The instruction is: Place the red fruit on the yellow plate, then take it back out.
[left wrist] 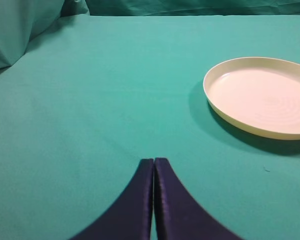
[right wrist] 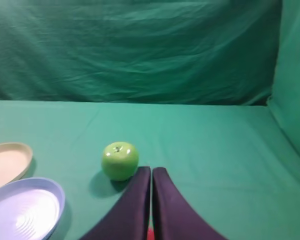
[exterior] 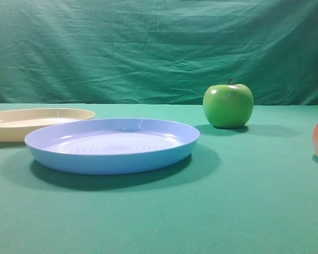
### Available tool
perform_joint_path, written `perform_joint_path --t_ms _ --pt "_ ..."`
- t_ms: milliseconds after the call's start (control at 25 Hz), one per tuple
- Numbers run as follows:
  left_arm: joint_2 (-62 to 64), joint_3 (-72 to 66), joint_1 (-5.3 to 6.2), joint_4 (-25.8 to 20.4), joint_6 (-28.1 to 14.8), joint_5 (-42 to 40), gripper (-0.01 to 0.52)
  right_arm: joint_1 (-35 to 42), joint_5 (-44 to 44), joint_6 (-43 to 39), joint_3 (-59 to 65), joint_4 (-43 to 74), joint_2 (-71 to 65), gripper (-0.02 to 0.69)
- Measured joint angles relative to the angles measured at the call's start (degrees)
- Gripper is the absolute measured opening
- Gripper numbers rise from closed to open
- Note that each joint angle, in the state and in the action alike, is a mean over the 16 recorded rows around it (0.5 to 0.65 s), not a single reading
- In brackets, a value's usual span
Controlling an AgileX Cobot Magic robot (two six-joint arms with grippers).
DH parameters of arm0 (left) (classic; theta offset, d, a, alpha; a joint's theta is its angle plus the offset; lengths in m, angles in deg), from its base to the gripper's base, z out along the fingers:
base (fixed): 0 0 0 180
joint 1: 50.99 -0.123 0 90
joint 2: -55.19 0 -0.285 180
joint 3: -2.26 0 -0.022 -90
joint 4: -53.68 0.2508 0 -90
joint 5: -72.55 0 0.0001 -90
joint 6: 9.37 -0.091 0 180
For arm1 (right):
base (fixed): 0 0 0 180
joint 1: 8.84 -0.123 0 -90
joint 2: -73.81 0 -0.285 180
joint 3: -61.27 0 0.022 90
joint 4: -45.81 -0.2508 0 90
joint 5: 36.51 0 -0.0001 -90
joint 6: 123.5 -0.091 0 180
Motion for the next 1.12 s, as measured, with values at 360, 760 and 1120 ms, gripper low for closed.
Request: perform_joint_path --t_ms 360,760,1120 --pt "0.0 0.0 0.0 0.0 0.0 0.0 0.0 2.52 7.5 0.51 12.26 -0.17 0.74 0.0" --pt "0.0 0.0 0.0 0.0 0.0 0.0 0.0 2.64 7.48 0.67 16.14 0.55 0.74 0.0" --pt "0.0 0.0 0.0 0.0 0.0 0.0 0.0 2.64 6.56 0.68 16.17 1.02 0.74 0.0"
